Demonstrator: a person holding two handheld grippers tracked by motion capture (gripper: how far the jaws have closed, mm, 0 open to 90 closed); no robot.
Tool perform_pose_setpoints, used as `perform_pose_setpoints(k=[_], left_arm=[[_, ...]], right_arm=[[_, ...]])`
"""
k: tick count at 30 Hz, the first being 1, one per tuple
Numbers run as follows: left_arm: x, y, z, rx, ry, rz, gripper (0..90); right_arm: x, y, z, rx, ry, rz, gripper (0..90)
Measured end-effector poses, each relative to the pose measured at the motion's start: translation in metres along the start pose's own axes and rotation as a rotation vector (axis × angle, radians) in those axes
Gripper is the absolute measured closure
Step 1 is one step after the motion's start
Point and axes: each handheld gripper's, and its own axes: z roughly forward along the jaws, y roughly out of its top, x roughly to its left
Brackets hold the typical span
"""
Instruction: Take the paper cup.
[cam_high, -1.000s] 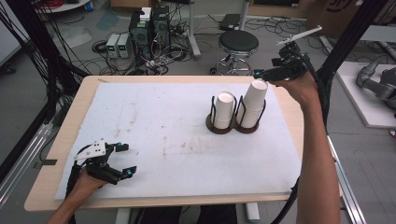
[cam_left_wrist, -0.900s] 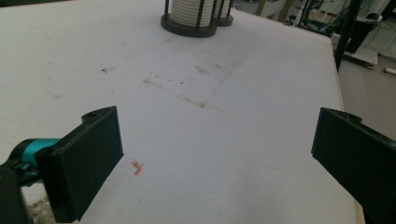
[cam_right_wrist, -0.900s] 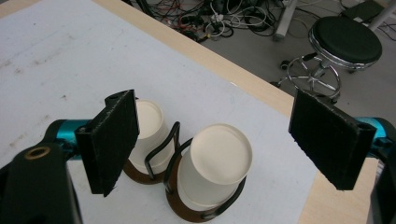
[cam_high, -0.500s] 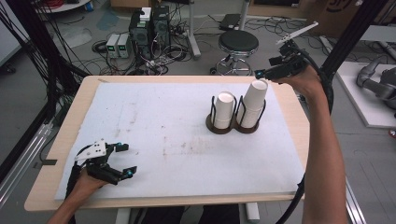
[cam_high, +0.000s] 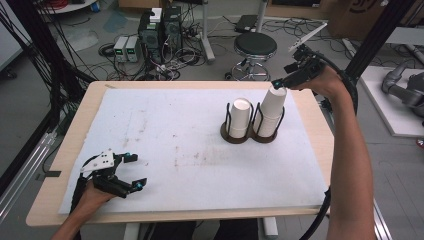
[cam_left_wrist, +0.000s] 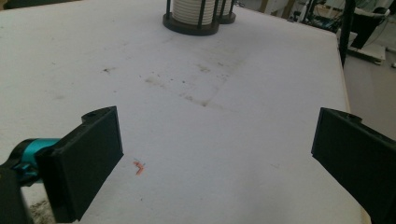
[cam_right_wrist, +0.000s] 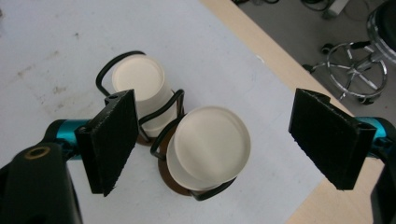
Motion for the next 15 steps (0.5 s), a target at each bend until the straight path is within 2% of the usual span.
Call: perform_pose_setpoints(k=[4, 5, 6, 7, 8, 9, 10, 12, 15], left_arm=[[0.0, 0.0, 0.001, 0.007, -0.001, 0.006, 1.8], [0.0, 0.0, 0.001, 0.008, 0.0, 0.005, 1.8], [0.0, 0.0, 0.001, 0.008, 0.002, 0.002, 1.8], [0.0, 0.0, 0.0, 0.009, 0.002, 0.002, 1.8], [0.0, 0.0, 0.001, 0.008, 0.002, 0.0, 1.8], [0.0, 0.0, 0.001, 0.008, 0.003, 0.002, 1.8], [0.0, 0.0, 0.001, 0.008, 0.003, 0.002, 1.8], [0.0, 0.0, 0.001, 0.01, 0.004, 0.004, 1.8], [0.0, 0.0, 0.001, 0.01, 0.005, 0.001, 1.8]], right_arm=[[-0.003, -0.003, 0.004, 0.043, 0.017, -0.012, 16.7], [-0.005, -0.003, 0.006, 0.068, 0.019, -0.02, 16.7], [-0.005, -0.003, 0.006, 0.068, 0.019, -0.02, 16.7], [-0.006, -0.004, 0.008, 0.095, 0.019, -0.028, 16.7], [-0.006, -0.004, 0.008, 0.095, 0.019, -0.028, 16.7], [-0.007, -0.004, 0.011, 0.127, 0.021, -0.037, 16.7], [-0.007, -0.004, 0.011, 0.127, 0.021, -0.037, 16.7], [-0.008, -0.005, 0.014, 0.166, 0.02, -0.054, 16.7], [-0.008, -0.005, 0.016, 0.177, 0.028, -0.053, 16.7]])
